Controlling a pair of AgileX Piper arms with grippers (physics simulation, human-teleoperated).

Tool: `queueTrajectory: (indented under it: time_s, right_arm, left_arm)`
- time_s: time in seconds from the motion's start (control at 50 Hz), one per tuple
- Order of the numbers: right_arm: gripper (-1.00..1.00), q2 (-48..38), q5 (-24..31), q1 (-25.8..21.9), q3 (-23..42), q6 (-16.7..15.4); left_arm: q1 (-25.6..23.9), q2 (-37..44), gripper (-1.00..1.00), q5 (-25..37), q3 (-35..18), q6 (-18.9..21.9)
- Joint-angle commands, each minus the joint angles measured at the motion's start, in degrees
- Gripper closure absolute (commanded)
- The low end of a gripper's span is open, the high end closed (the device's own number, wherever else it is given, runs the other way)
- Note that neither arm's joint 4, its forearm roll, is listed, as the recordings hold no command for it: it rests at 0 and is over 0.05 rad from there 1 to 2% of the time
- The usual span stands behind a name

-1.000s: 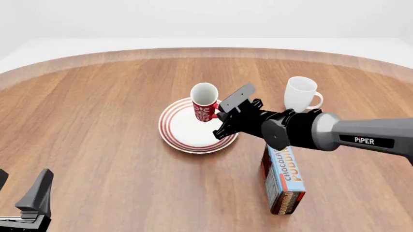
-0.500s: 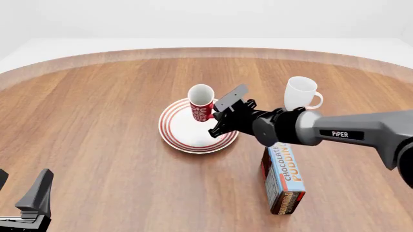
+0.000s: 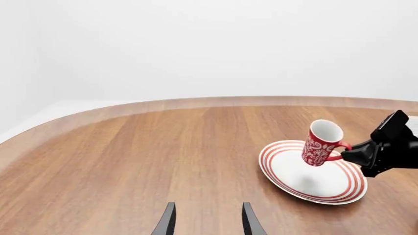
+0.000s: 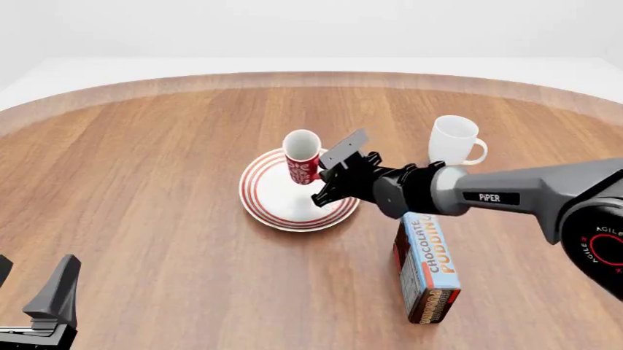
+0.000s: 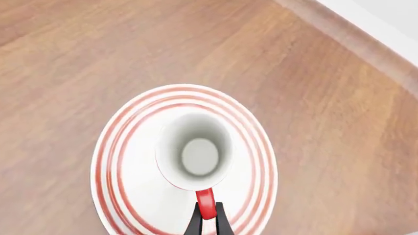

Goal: Pick up the red mug and put it on the plate

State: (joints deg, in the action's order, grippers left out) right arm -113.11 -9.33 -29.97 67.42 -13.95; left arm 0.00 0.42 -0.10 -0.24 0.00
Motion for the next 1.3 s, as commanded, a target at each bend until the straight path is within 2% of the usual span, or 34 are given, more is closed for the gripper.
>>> queueTrajectory:
  time_s: [0.02,0.78,0.86,0.88,1.3]
  right_arm:
    - [1.00,-1.73,-0.03,0.32,1.89,0.43]
    - [1.00,-6.18,0.55,-0.17,3.97,1.18]
    - [1.00,-6.24,0.67,-1.42,3.71,1.96]
    - [-1.00,-6.28,0.64,-1.55,3.57,2.05]
    - [-1.00,-6.67,1.01,-0.95,3.70,3.04]
  left_arm:
    - [0.00,0.00,-1.00,0.00,0.00,0.00]
    - [0.00,0.00,-1.00,0.00,0.00,0.00]
    - [0.00,0.00,-1.00,0.00,0.00,0.00]
    - [0.00,0.00,-1.00,0.00,0.00,0.00]
    - [0.00,0.00,-1.00,0.00,0.00,0.00]
